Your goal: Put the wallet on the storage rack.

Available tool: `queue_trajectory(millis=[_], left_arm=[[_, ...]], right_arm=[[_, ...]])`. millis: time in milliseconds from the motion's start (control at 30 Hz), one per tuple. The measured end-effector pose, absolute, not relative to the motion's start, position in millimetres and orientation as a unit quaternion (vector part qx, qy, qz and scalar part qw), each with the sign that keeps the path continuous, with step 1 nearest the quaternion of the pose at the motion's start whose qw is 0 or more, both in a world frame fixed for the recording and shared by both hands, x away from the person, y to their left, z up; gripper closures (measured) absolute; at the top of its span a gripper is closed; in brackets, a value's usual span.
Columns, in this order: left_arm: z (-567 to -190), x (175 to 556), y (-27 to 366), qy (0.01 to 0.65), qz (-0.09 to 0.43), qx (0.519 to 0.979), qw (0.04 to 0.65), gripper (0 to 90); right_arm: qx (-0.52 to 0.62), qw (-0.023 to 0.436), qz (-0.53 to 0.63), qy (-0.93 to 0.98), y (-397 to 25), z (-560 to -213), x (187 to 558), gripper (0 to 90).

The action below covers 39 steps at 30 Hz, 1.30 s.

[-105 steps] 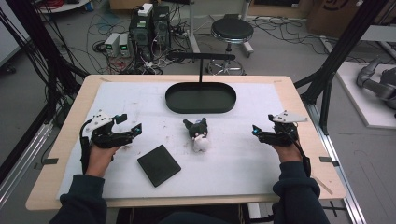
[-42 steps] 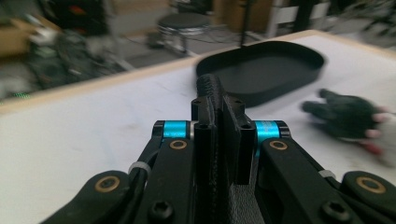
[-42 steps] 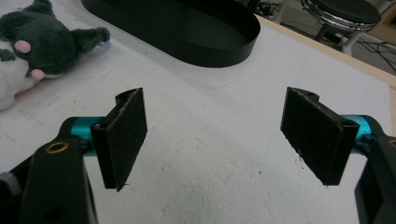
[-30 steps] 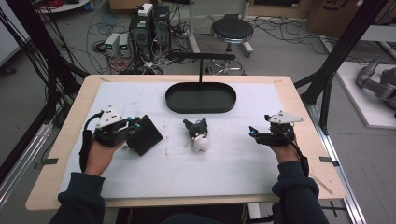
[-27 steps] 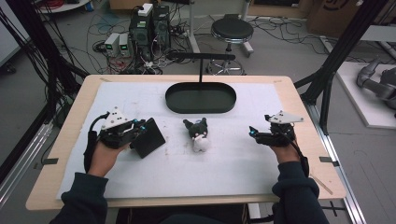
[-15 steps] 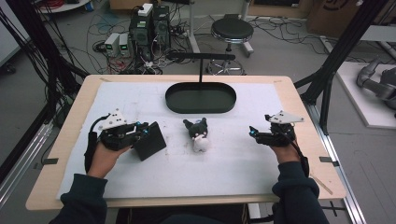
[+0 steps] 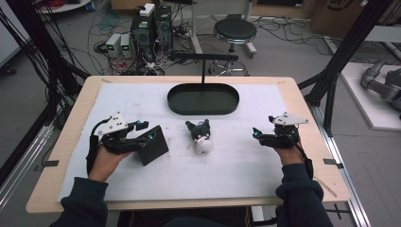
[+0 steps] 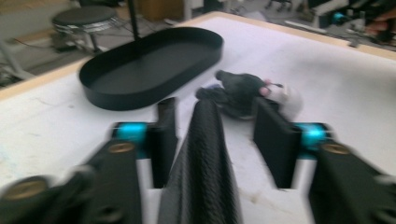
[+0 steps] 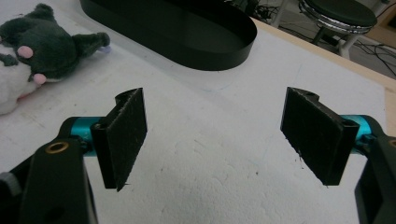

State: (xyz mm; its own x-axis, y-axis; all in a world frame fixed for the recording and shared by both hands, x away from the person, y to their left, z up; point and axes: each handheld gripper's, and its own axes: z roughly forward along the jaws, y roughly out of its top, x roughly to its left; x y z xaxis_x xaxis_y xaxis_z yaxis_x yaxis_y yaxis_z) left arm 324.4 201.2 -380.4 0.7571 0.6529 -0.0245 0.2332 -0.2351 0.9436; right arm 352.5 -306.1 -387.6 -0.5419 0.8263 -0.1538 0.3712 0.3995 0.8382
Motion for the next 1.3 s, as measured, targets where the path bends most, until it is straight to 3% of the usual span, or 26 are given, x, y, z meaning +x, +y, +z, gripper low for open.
queue_trajectory(millis=[33, 100, 233, 267, 300, 400, 533, 900, 1300], left_arm=[[-381, 325, 202, 0.293, 0.195, 0.762, 0.543, 43.4], [-385, 328, 202, 0.307, 0.201, 0.762, 0.534, 34.7], [-395, 332, 205, 0.328, 0.183, 0.769, 0.518, 34.5], [-397, 333, 205, 0.327, 0.177, 0.774, 0.513, 36.7], [-398, 333, 205, 0.327, 0.173, 0.779, 0.506, 47.2], [-399, 334, 207, 0.332, 0.163, 0.78, 0.506, 66.2], [-397, 335, 210, 0.347, 0.175, 0.771, 0.504, 76.1], [-363, 365, 212, 0.386, 0.226, 0.718, 0.534, 77.1], [-309, 421, 180, 0.36, 0.263, 0.721, 0.53, 77.0]], right_arm=[[0.381, 0.289, 0.393, 0.785, -306, -388, 353, 23.1], [0.383, 0.288, 0.393, 0.785, -306, -388, 352, 23.1], [0.382, 0.288, 0.394, 0.785, -306, -388, 352, 23.1], [0.382, 0.288, 0.393, 0.785, -306, -388, 353, 23.1], [0.38, 0.288, 0.392, 0.787, -306, -388, 353, 23.1], [0.379, 0.288, 0.392, 0.787, -306, -388, 353, 23.1], [0.38, 0.288, 0.392, 0.787, -305, -388, 353, 23.1], [0.384, 0.284, 0.406, 0.779, -308, -386, 354, 23.1], [0.395, 0.274, 0.427, 0.766, -312, -384, 355, 23.2]])
